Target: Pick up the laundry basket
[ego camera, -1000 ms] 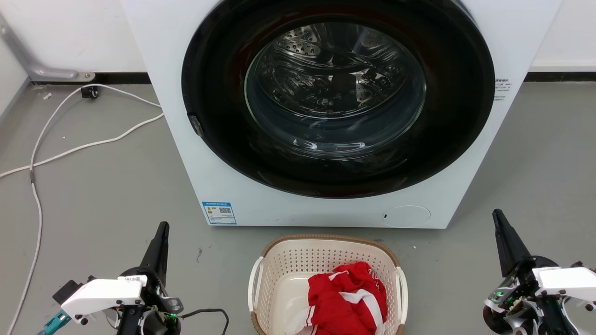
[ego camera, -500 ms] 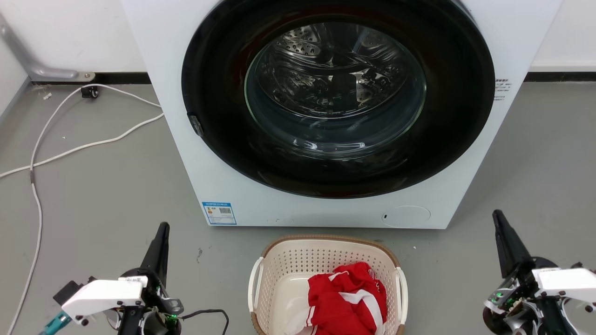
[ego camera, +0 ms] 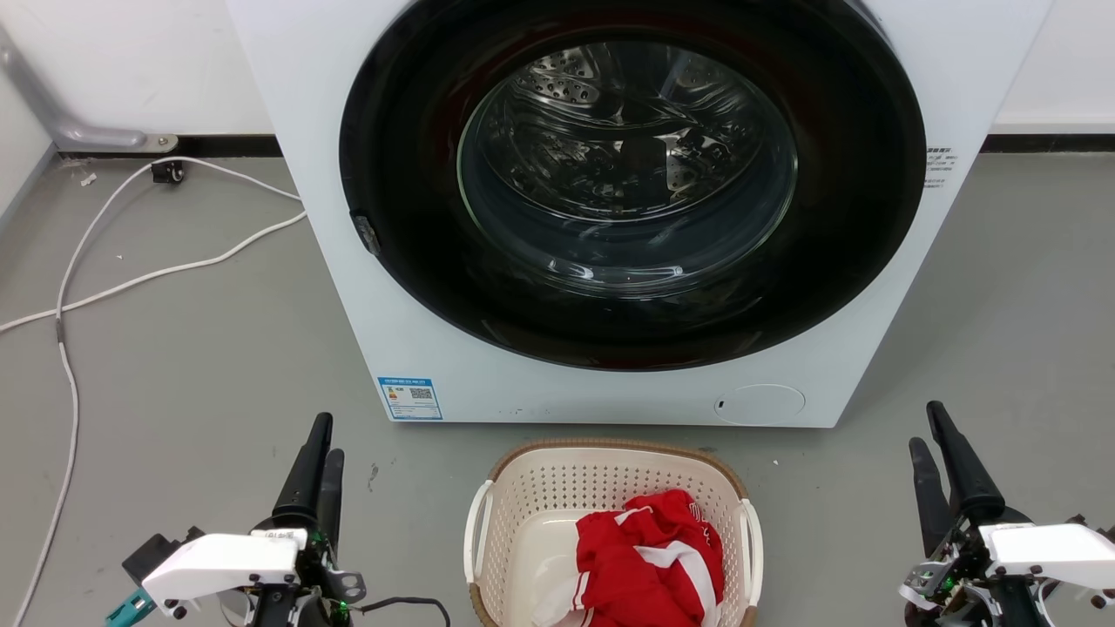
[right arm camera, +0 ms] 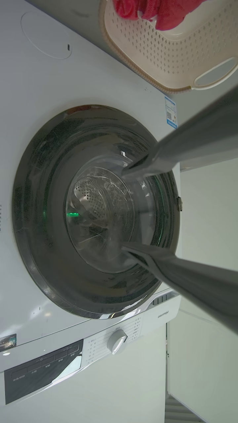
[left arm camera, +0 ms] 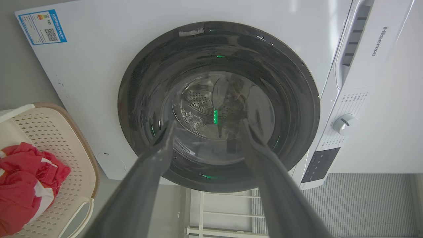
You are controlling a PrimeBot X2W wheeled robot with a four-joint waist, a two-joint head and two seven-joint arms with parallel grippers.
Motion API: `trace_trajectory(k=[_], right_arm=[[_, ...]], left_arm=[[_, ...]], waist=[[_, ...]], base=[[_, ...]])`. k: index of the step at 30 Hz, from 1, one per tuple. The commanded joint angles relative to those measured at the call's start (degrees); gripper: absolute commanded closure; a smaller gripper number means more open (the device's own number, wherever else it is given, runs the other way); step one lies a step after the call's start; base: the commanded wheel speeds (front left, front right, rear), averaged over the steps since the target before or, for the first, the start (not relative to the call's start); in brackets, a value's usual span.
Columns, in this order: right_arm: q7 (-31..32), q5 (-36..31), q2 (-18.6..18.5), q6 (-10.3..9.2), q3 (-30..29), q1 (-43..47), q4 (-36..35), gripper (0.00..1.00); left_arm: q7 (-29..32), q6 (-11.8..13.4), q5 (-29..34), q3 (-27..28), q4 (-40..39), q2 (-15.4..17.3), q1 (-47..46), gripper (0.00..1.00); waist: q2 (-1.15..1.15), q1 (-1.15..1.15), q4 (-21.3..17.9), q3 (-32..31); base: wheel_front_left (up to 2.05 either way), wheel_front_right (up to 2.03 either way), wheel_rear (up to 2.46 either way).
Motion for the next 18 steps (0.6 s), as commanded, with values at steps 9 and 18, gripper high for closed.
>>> trace_trajectory(k=[9, 18], right_arm=[[-2.9, -13.5, -0.2, 0.00, -0.3, -0.5, -2.8, 0.00], [-4.9, -32.3, -0.1, 0.01, -0.8, -0.1, -4.8, 0.00]], left_arm=[[-2.9, 0.0, 12.1, -1.5, -3.7, 0.3, -2.4, 0.00], [-5.0, 0.0, 25.5, -2.3, -4.4, 0.2, -2.8, 0.00]], waist=[[0.00, 0.00, 0.1, 0.1], [0.00, 0.00, 0.2, 0.1]], base=[[0.00, 0.00, 0.00], [0.00, 0.00, 0.00]])
